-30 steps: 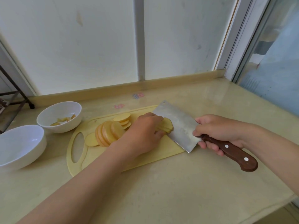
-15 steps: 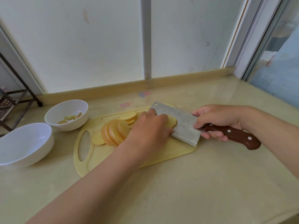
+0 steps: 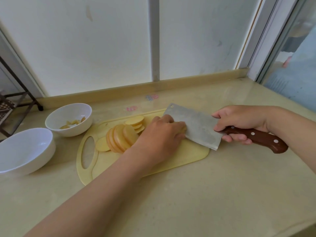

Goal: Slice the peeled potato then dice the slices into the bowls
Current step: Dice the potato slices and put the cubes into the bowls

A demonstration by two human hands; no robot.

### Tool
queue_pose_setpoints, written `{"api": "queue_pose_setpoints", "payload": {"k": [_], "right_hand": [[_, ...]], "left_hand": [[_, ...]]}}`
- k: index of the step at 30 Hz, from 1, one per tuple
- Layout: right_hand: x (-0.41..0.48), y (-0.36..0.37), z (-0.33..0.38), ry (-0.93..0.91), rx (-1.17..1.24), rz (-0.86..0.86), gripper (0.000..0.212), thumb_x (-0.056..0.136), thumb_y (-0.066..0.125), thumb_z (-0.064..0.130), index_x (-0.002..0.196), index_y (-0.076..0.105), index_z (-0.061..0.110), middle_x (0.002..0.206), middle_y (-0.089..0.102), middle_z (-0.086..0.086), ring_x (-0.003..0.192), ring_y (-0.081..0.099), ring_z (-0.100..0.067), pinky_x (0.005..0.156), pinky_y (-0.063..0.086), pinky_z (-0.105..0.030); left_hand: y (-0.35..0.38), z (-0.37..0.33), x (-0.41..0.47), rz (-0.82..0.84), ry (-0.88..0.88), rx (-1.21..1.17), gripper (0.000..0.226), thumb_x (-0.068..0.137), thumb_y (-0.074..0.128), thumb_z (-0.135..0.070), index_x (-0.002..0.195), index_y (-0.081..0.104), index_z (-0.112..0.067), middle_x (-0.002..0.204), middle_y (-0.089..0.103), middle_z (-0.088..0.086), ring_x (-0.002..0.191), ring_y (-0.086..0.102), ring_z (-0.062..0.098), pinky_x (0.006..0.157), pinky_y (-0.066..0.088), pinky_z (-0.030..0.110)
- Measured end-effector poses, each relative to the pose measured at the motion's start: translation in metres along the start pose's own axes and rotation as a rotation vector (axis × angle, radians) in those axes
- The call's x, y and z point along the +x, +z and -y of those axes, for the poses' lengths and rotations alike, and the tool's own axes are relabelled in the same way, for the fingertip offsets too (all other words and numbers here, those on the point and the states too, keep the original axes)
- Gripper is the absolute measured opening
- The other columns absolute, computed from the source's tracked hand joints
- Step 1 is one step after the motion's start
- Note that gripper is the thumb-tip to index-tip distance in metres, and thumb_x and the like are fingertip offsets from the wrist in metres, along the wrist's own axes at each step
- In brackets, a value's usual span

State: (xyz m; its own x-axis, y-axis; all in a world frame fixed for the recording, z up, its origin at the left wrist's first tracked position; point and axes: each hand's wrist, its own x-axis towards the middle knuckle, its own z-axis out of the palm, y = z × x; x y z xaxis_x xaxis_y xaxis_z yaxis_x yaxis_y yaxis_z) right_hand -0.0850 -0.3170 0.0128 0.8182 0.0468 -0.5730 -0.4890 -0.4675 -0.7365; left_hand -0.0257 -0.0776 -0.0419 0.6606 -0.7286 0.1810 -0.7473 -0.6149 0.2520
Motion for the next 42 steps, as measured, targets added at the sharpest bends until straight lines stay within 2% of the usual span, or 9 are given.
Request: {"api": "queue_pose_setpoints", "payload": {"k": [5, 9, 12, 16, 18, 24, 27, 36, 42], "right_hand": [[-0.017, 0.001, 0.005, -0.040, -0.104, -0.261, 0.014, 0.100, 0.048, 0.001, 0.111, 0.056, 0.004, 0.069, 0.060, -0.017, 0.040, 0.043, -0.019, 0.039, 0.043, -0.027], [-0.022, 0.023, 0.012, -0.079, -0.228, -0.379, 0.014, 0.099, 0.043, 0.000, 0.097, 0.052, 0.011, 0.067, 0.064, -0.016, 0.041, 0.053, -0.021, 0.042, 0.049, -0.030], [-0.021, 0.040, 0.015, -0.089, -0.275, -0.391, 0.021, 0.099, 0.040, 0.001, 0.090, 0.045, 0.019, 0.071, 0.064, -0.018, 0.042, 0.055, -0.020, 0.043, 0.051, -0.031], [-0.020, 0.052, 0.016, -0.091, -0.350, -0.393, 0.023, 0.099, 0.038, 0.005, 0.119, 0.046, 0.012, 0.082, 0.065, -0.021, 0.047, 0.059, -0.020, 0.046, 0.053, -0.032], [-0.022, 0.057, 0.018, -0.090, -0.387, -0.392, 0.028, 0.099, 0.039, 0.008, 0.125, 0.043, 0.017, 0.084, 0.065, -0.021, 0.047, 0.059, -0.019, 0.046, 0.053, -0.031], [-0.028, 0.064, 0.026, -0.062, -0.540, -0.411, 0.002, 0.098, 0.038, 0.014, 0.097, 0.040, 0.015, 0.088, 0.068, -0.025, 0.049, 0.059, -0.023, 0.049, 0.053, -0.034], [-0.028, 0.066, 0.029, -0.063, -0.596, -0.425, 0.010, 0.098, 0.038, 0.014, 0.088, 0.039, 0.017, 0.085, 0.066, -0.022, 0.045, 0.058, -0.021, 0.048, 0.052, -0.034], [-0.031, 0.069, 0.034, -0.033, -0.665, -0.450, 0.009, 0.098, 0.036, 0.014, 0.092, 0.042, 0.016, 0.079, 0.066, -0.019, 0.043, 0.058, -0.021, 0.046, 0.050, -0.031], [-0.037, 0.078, 0.037, -0.013, -0.771, -0.500, 0.012, 0.100, 0.035, 0.016, 0.106, 0.045, 0.015, 0.075, 0.064, -0.013, 0.044, 0.060, -0.020, 0.046, 0.051, -0.030]], "left_hand": [[0.004, -0.004, 0.000, 0.018, -0.119, 0.077, 0.034, 0.100, 0.040, -0.045, 0.096, 0.064, -0.021, 0.109, 0.055, 0.004, 0.094, 0.046, 0.026, 0.086, 0.039, 0.035], [0.005, -0.014, 0.001, 0.014, -0.166, 0.144, 0.036, 0.100, 0.039, -0.048, 0.098, 0.064, -0.021, 0.109, 0.055, 0.010, 0.095, 0.046, 0.030, 0.087, 0.035, 0.037], [0.002, -0.014, 0.001, 0.008, -0.186, 0.124, 0.039, 0.097, 0.044, -0.052, 0.098, 0.064, -0.018, 0.108, 0.056, 0.012, 0.096, 0.049, 0.031, 0.087, 0.037, 0.038], [-0.009, -0.008, -0.004, 0.040, -0.194, -0.009, 0.041, 0.093, 0.053, -0.047, 0.120, 0.061, -0.017, 0.117, 0.057, 0.008, 0.108, 0.053, 0.028, 0.089, 0.043, 0.037], [-0.011, -0.006, -0.005, 0.040, -0.168, -0.023, 0.036, 0.093, 0.056, -0.040, 0.117, 0.064, -0.014, 0.115, 0.060, 0.005, 0.108, 0.055, 0.025, 0.090, 0.046, 0.037], [-0.007, 0.000, -0.003, 0.005, -0.149, -0.018, 0.030, 0.091, 0.062, -0.041, 0.096, 0.070, -0.012, 0.096, 0.066, 0.001, 0.093, 0.058, 0.023, 0.082, 0.049, 0.040], [-0.005, 0.002, -0.003, 0.002, -0.136, -0.003, 0.030, 0.092, 0.061, -0.042, 0.088, 0.068, -0.014, 0.088, 0.064, 0.000, 0.088, 0.057, 0.023, 0.078, 0.049, 0.040], [-0.001, 0.002, -0.003, -0.025, -0.086, 0.018, 0.027, 0.093, 0.055, -0.039, 0.083, 0.064, -0.017, 0.088, 0.062, -0.001, 0.087, 0.055, 0.022, 0.074, 0.049, 0.037], [0.000, 0.011, -0.002, 0.007, 0.113, 0.061, 0.022, 0.092, 0.047, -0.028, 0.088, 0.064, -0.016, 0.099, 0.062, -0.001, 0.095, 0.054, 0.021, 0.081, 0.049, 0.039]]}}
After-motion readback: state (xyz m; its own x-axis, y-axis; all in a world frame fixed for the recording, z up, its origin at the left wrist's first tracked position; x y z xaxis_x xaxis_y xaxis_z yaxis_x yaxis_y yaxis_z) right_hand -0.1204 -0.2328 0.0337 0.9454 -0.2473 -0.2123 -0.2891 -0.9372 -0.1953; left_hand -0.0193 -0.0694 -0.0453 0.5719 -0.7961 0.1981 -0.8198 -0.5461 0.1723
